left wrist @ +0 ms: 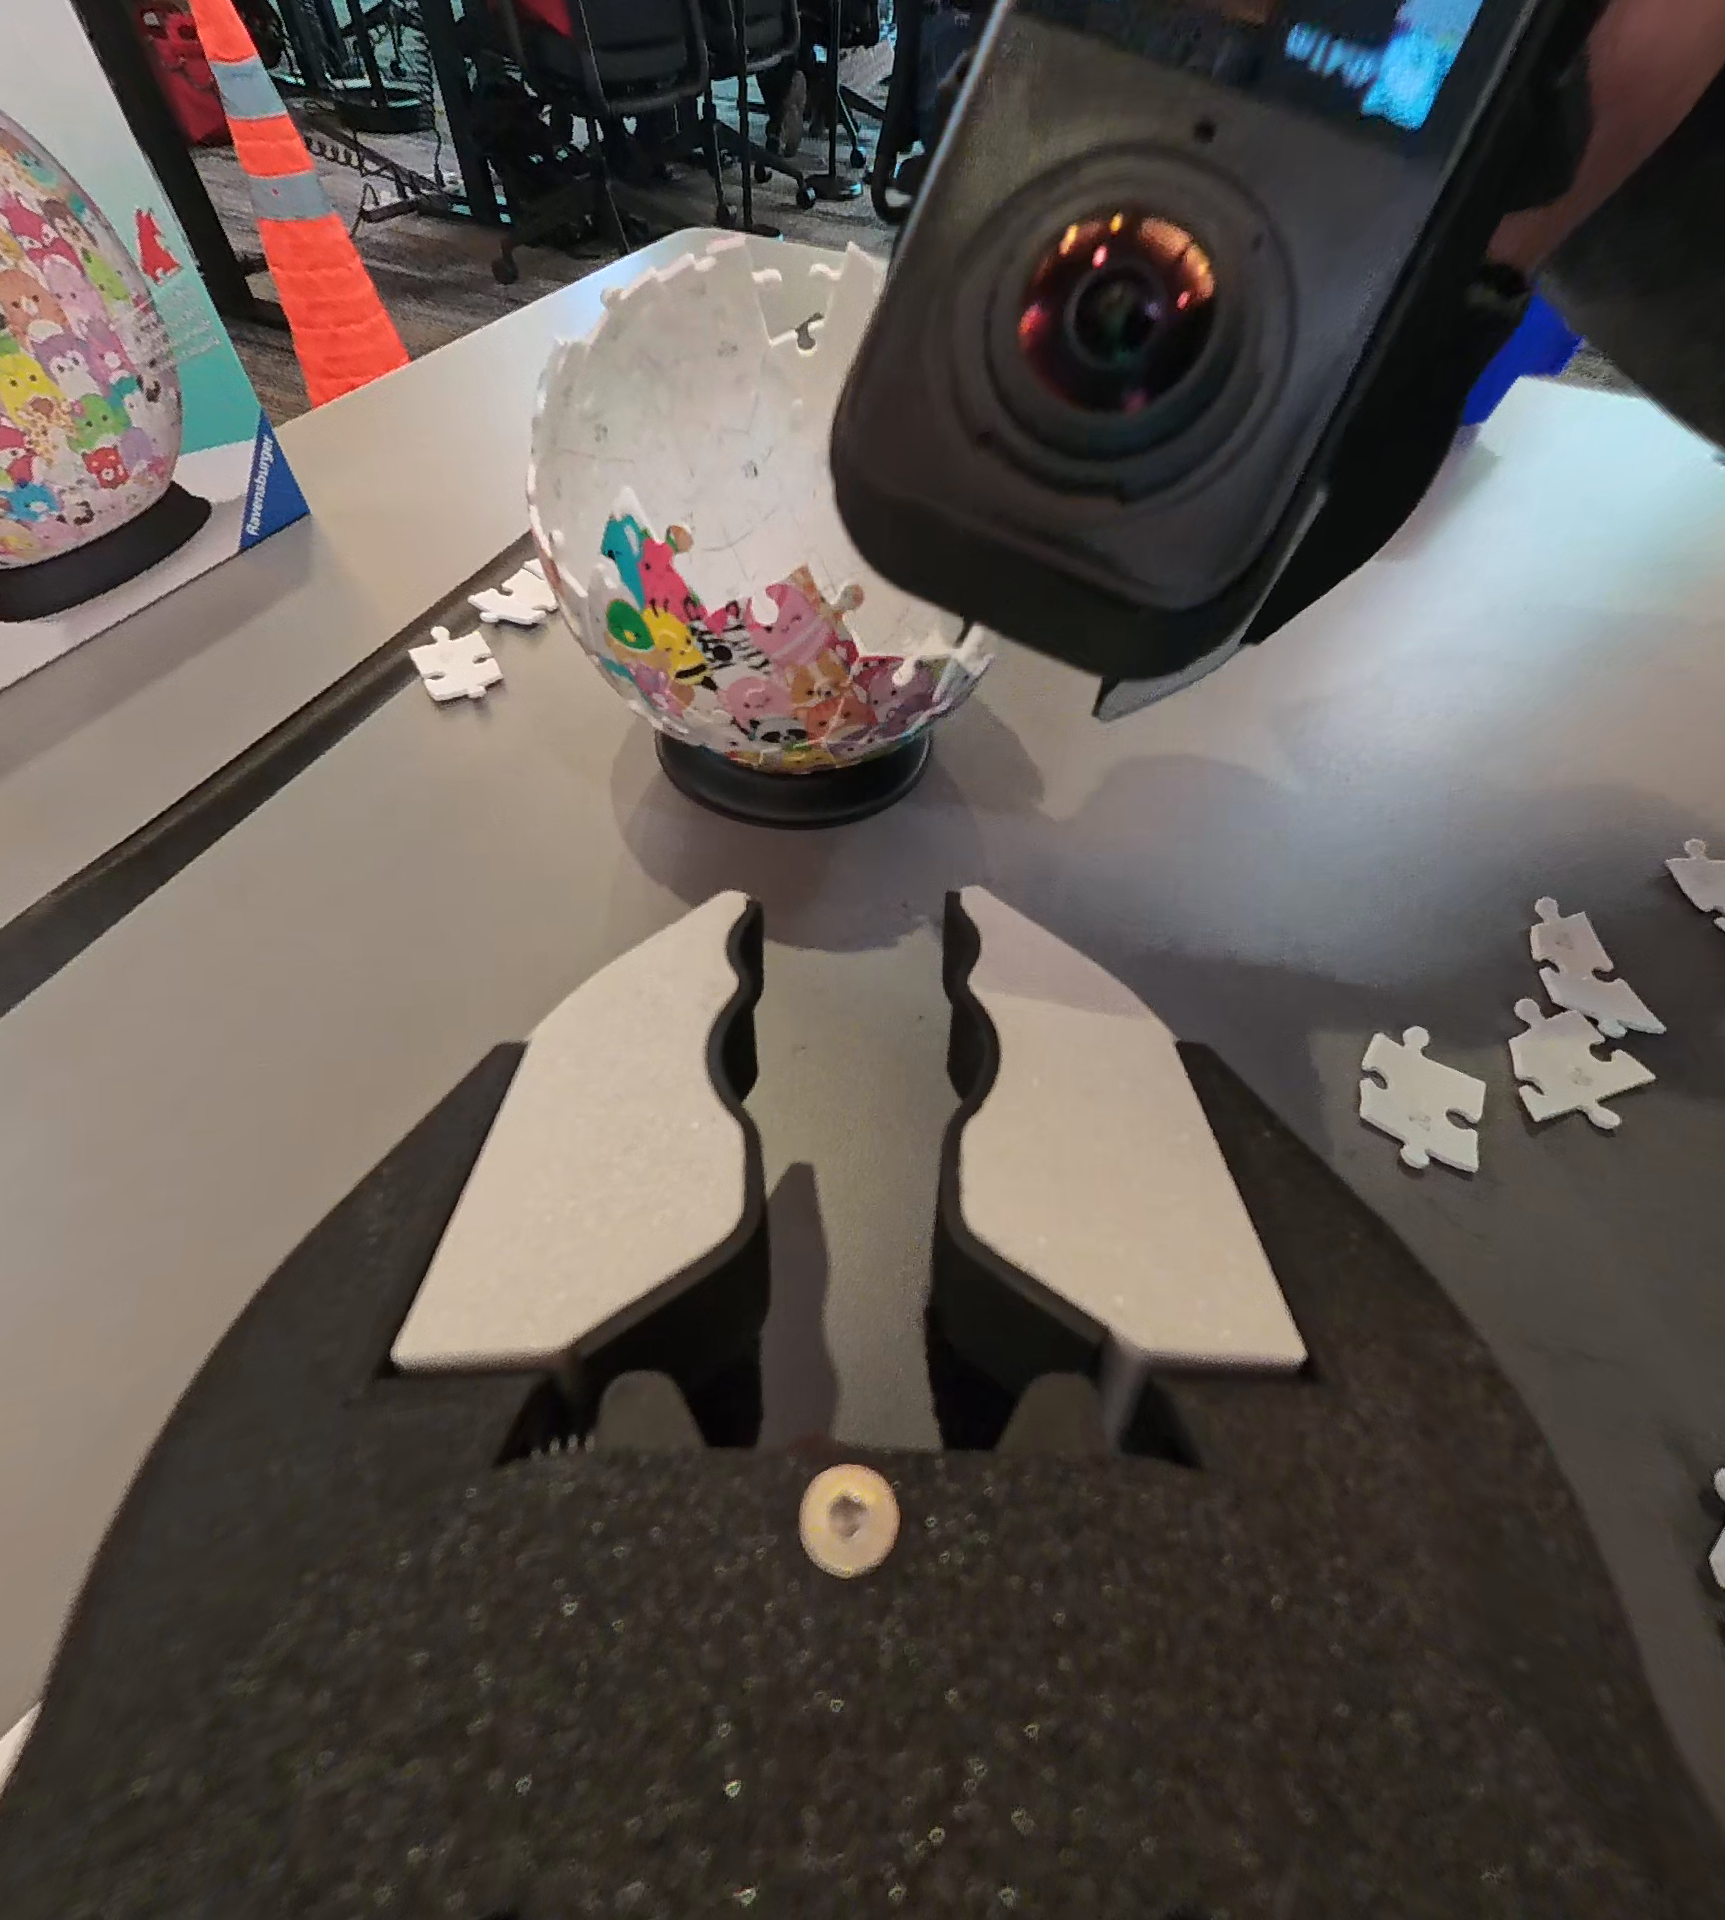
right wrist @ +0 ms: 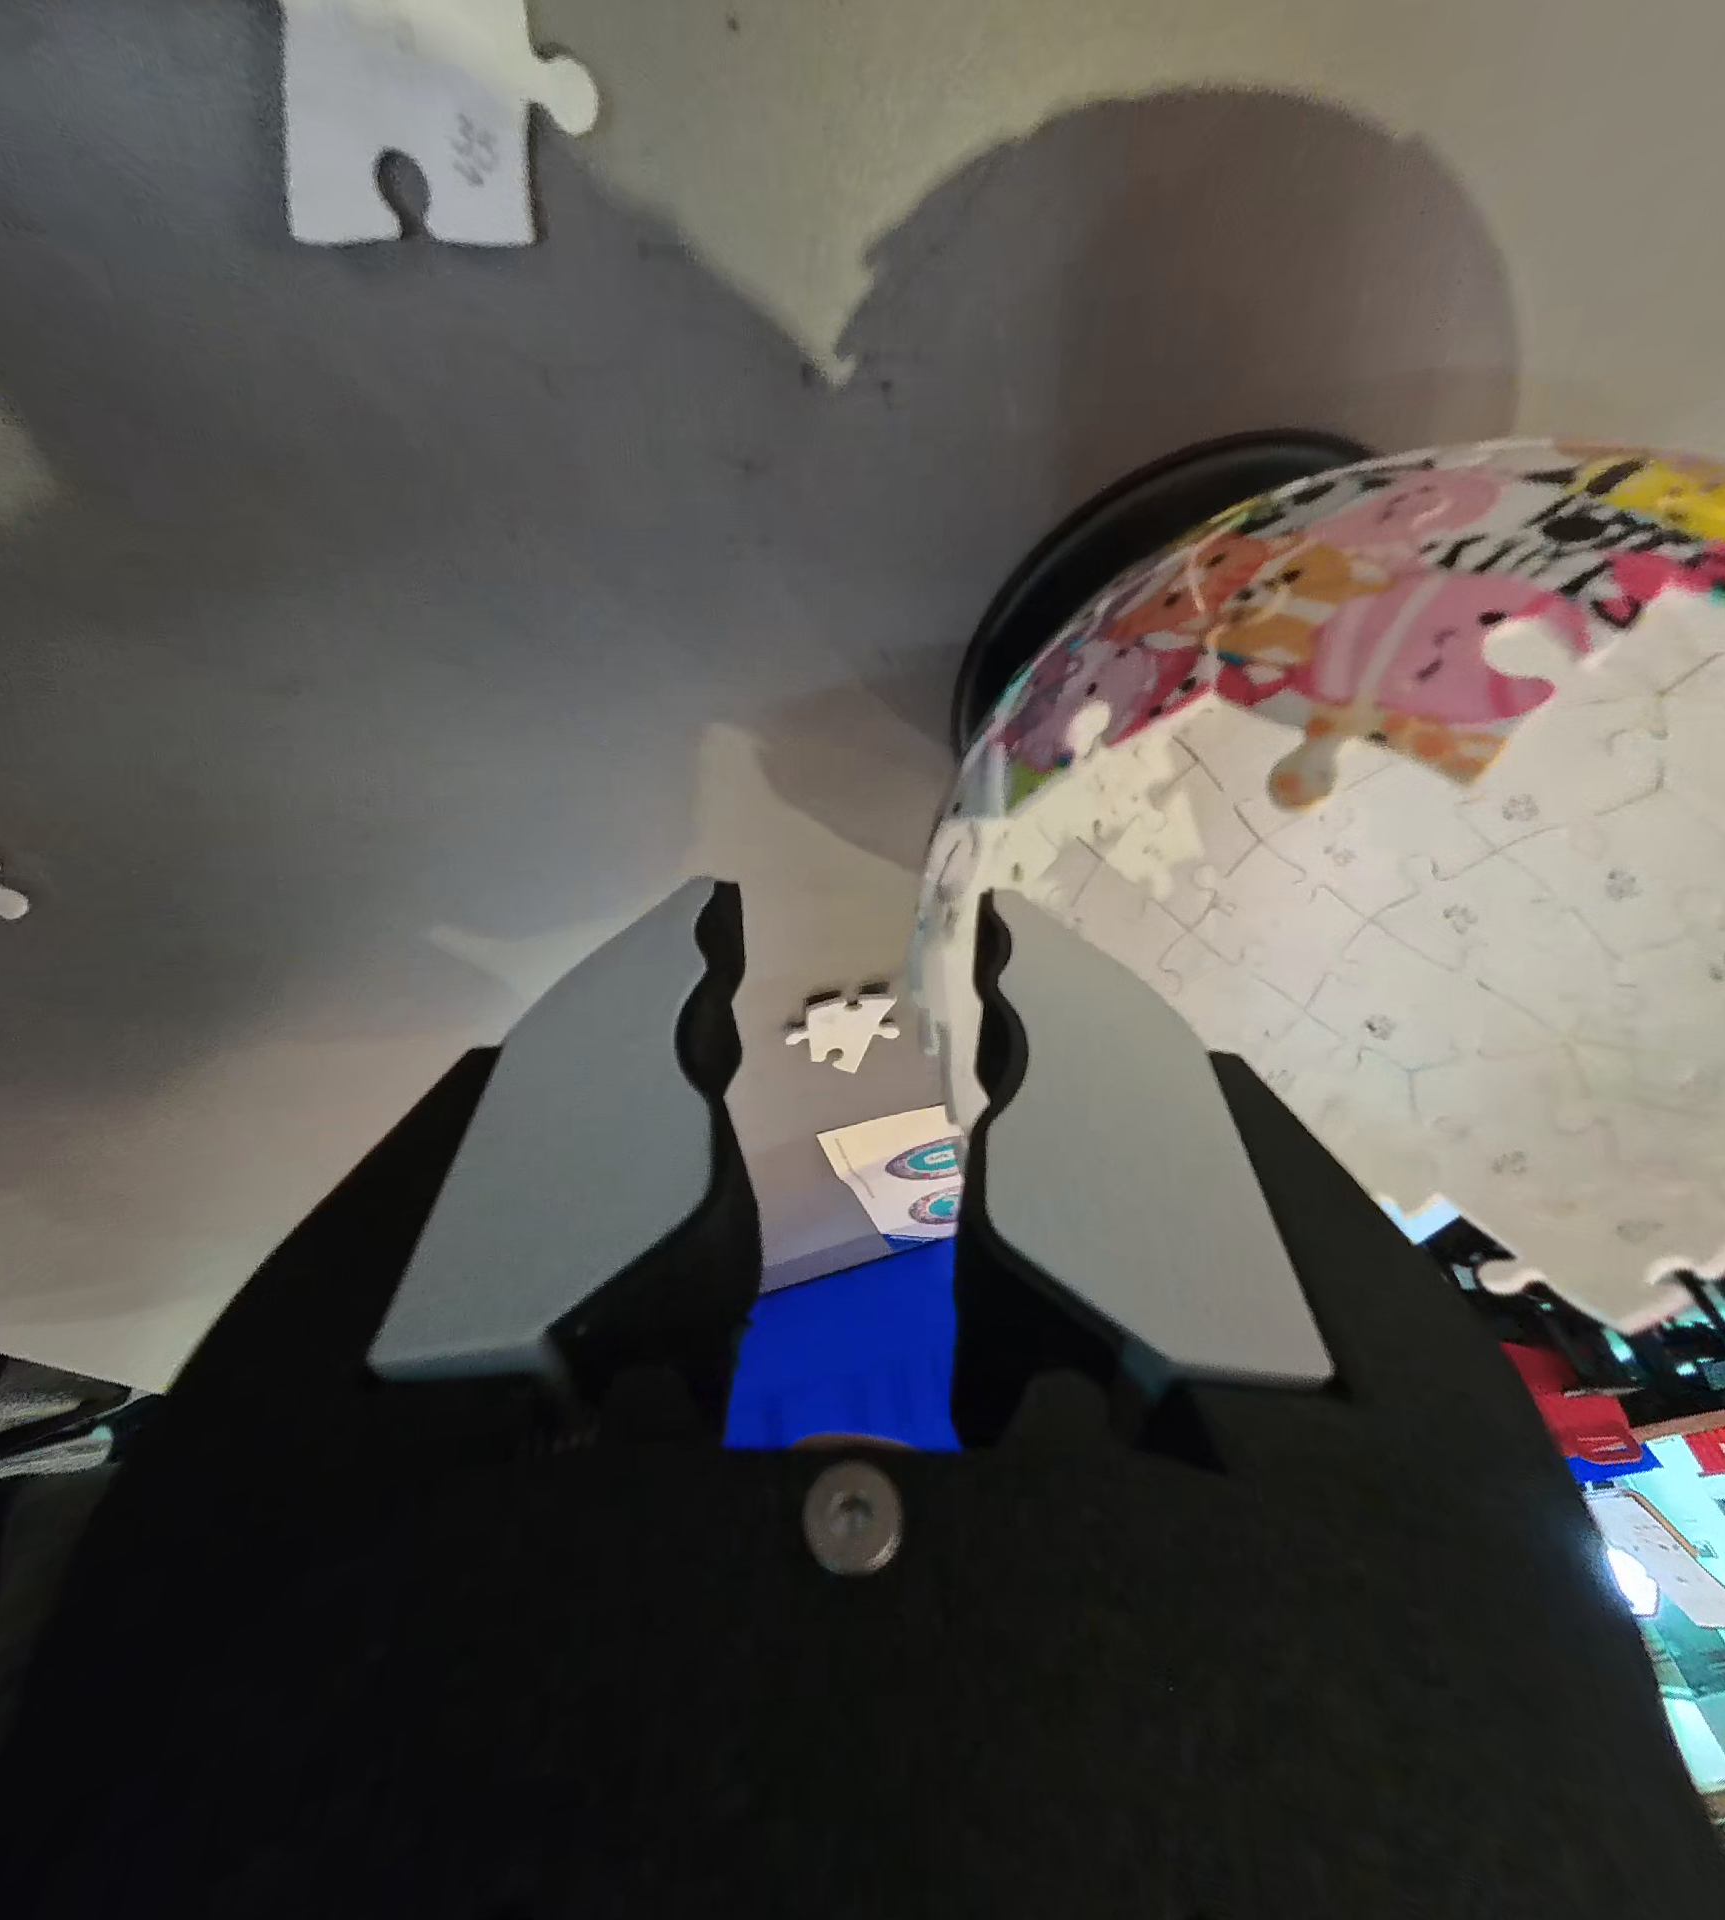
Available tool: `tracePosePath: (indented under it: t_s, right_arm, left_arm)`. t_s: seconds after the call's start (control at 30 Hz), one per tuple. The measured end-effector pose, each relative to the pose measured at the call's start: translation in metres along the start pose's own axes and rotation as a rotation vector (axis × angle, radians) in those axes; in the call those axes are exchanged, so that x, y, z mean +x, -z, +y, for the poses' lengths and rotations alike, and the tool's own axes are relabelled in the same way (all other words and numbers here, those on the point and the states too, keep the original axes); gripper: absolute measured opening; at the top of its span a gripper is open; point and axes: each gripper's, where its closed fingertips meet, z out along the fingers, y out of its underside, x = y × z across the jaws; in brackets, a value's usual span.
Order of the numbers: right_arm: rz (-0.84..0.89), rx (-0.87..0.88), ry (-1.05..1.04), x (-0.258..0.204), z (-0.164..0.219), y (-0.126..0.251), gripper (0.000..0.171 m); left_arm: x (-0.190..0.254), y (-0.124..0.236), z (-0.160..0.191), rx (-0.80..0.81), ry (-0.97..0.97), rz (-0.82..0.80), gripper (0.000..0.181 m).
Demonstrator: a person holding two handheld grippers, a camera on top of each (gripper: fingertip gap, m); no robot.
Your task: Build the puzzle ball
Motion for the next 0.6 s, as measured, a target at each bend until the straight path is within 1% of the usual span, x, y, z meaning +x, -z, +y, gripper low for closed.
tracePosePath:
  t_s: [0.13, 0.2, 0.27, 0.3, 0.47, 0.5, 0.6]
  right_arm:
    - [0.005, 0.010, 0.009, 0.000, 0.000, 0.003, 0.038]
    - [0.013, 0.017, -0.003, 0.003, -0.002, 0.001, 0.049]
    - [0.001, -0.011, -0.005, 0.002, 0.000, -0.005, 0.051]
    - [0.012, -0.024, -0.004, 0.003, 0.000, -0.008, 0.056]
    - [-0.019, -0.079, 0.004, -0.002, 0.002, -0.018, 0.061]
    - [-0.021, -0.079, 0.004, -0.002, 0.002, -0.017, 0.060]
    - [-0.026, -0.069, 0.004, -0.002, 0.002, -0.013, 0.051]
  left_arm:
    - [0.000, 0.000, 0.001, -0.004, -0.005, -0.002, 0.033]
    - [0.000, -0.001, 0.001, -0.006, -0.007, -0.003, 0.033]
    - [0.001, -0.001, 0.001, -0.008, -0.010, -0.003, 0.033]
    - [0.001, -0.001, 0.001, -0.008, -0.011, -0.004, 0.033]
    - [0.001, -0.001, 0.001, -0.009, -0.013, -0.004, 0.033]
    - [0.001, -0.001, 0.001, -0.009, -0.013, -0.004, 0.032]
    - [0.001, -0.001, 0.001, -0.009, -0.013, -0.004, 0.032]
